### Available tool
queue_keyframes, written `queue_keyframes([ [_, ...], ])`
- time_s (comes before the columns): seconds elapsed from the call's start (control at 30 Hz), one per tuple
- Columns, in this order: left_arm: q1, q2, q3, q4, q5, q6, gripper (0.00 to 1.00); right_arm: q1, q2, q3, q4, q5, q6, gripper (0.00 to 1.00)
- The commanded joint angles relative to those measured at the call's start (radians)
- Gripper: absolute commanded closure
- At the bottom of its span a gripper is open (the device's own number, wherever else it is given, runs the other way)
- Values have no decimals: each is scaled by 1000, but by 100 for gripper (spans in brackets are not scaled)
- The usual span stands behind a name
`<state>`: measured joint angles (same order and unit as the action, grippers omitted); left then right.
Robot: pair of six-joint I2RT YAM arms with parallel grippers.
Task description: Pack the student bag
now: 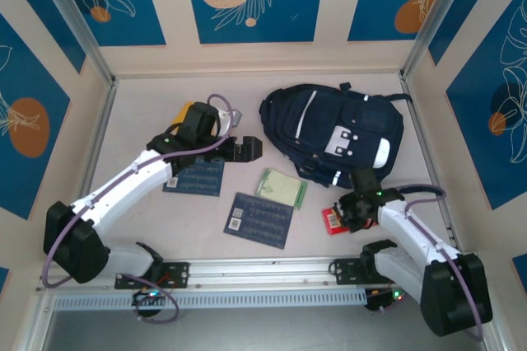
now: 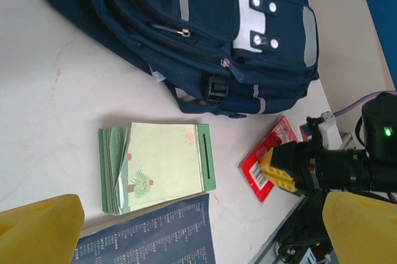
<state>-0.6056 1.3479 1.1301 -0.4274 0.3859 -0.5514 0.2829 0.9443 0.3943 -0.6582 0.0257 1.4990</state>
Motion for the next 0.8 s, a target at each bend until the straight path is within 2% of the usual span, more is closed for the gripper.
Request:
queue_keyframes([
  [0.0, -25, 32, 17, -11, 24, -15, 2, 141, 11, -34, 53, 36, 210, 81],
  [0.2, -94, 59, 26, -48, -9, -48, 3, 334, 203, 70, 188, 61, 288, 81],
  [0.3, -122, 49, 15, -71, -21, -54, 3, 385, 282, 114, 347, 17, 220, 79],
  [0.37, -143, 36, -13, -68, -19, -52, 3, 391, 307, 156, 352, -5, 165, 76],
  [0.47, -188, 41, -20, -126, -26, 7, 5, 380, 247, 216, 180, 80, 97, 72],
  [0.63, -278, 65, -85, -131, -34, 19, 7, 268, -11, 227, -87, 260, 6, 62],
  [0.77, -351, 167, -81, -100, -9, 2, 7, 142, -162, 225, -183, 275, -110, 61],
])
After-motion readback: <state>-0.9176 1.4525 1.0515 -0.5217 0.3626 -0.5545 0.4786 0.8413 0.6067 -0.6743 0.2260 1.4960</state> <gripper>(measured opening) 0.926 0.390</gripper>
